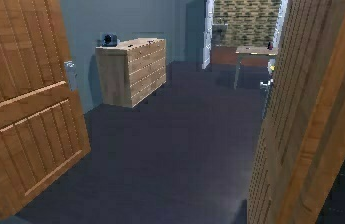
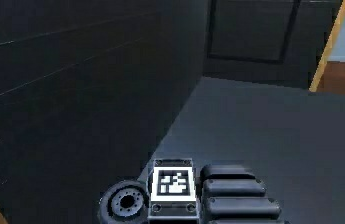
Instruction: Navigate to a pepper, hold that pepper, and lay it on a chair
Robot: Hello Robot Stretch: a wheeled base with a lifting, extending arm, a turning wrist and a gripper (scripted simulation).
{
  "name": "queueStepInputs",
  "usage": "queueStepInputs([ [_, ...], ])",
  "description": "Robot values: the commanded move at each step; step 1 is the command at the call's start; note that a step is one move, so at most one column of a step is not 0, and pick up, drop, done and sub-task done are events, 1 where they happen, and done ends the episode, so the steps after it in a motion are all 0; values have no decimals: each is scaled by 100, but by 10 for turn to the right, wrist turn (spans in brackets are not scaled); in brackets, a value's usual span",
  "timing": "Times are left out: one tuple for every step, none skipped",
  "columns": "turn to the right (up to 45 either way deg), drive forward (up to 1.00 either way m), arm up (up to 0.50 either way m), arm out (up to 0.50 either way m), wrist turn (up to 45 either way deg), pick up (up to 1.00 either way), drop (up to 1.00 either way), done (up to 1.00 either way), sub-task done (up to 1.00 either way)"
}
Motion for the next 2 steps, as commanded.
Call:
queueStepInputs([
  [90, 0, 0, 0, 0, 0, 0, 0, 0],
  [0, 5, 0, 0, 0, 0, 0, 0, 0],
])
